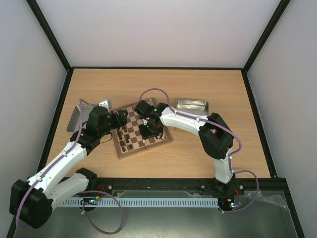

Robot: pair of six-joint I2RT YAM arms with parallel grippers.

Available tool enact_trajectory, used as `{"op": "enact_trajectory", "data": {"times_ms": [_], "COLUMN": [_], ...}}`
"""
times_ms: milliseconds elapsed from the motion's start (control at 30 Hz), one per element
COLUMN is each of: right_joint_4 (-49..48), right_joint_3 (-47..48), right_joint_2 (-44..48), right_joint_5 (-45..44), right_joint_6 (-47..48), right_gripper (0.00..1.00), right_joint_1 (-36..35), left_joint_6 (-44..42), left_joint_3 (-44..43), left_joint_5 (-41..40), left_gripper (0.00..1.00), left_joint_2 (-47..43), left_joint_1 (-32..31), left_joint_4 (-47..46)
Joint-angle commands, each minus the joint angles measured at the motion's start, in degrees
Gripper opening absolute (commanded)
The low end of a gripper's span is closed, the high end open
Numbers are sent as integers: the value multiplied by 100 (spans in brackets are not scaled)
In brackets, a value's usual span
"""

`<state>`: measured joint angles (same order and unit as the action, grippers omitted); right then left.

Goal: Set up the chess pieces on the board
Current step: Place the chess piece on the chessboard, then pick up the chess piece from the chessboard.

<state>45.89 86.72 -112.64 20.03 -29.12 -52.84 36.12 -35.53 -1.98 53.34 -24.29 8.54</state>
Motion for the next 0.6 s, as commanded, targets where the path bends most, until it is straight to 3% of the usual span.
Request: {"op": "enact_trajectory", "data": {"times_ms": [0,200,567], "right_joint_4": [-206,-518,-824], "right_joint_3": [-32,-89,-526], "right_joint_2": [-97,-302,-286], "right_joint_5": [-202,-446,-651], "right_joint_6": [-35,-245,-599], "right_gripper": [30,28,14], "right_joint_1": [-101,-139,-182], "left_joint_6": [-31,-44,-27], "left_joint_3": [79,76,115], "left_joint_5": [-36,-77,-54], "left_gripper": [86,86,86], "left_joint_2": [-59,-116,-155], "left_joint_1": [47,56,82], "left_joint_4": [60,93,131]}}
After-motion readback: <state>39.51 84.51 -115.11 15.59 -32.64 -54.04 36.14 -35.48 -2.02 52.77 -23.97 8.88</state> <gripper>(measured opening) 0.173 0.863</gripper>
